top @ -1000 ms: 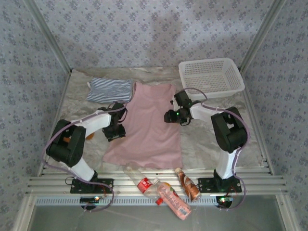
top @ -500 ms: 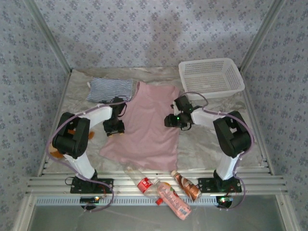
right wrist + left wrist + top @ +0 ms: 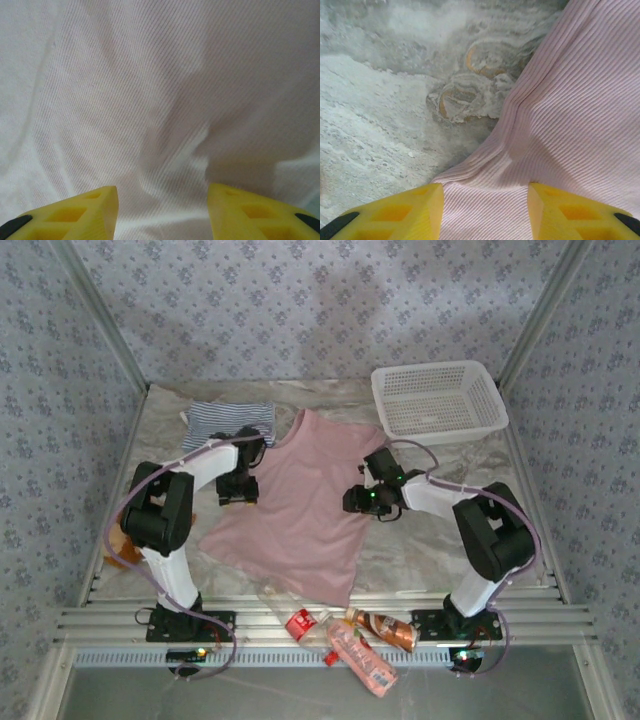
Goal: Fold and stack the tank tops
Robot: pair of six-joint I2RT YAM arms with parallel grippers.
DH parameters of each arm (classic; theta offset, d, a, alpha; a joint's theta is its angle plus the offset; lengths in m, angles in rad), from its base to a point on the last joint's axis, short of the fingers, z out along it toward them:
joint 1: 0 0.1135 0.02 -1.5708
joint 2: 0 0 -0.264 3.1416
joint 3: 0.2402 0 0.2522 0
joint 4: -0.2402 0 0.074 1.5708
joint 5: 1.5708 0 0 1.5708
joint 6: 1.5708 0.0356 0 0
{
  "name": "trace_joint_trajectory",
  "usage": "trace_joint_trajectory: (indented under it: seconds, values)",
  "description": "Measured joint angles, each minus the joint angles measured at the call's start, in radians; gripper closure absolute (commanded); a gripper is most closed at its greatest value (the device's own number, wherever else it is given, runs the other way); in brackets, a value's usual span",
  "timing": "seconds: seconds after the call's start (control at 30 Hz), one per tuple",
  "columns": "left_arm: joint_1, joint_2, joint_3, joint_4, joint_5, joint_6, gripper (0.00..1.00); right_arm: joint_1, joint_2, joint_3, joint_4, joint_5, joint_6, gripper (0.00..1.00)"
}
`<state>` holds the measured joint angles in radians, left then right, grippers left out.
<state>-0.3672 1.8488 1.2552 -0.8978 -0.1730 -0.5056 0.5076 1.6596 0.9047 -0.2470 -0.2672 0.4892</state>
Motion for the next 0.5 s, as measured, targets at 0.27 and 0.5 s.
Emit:
trace_joint_trajectory:
  seconds: [0.27, 0.5]
  values:
    - [-0.042, -0.13, -0.044, -0.015, 0.049, -0.053, 0.52, -0.079, -0.01, 0.135, -0.06, 0.037, -0.101, 0.48]
    - [-0.06, -0.157, -0.174, 0.027, 0.099, -0.098, 0.52, -0.104, 0.114, 0.217, -0.065, 0.027, -0.172, 0.49]
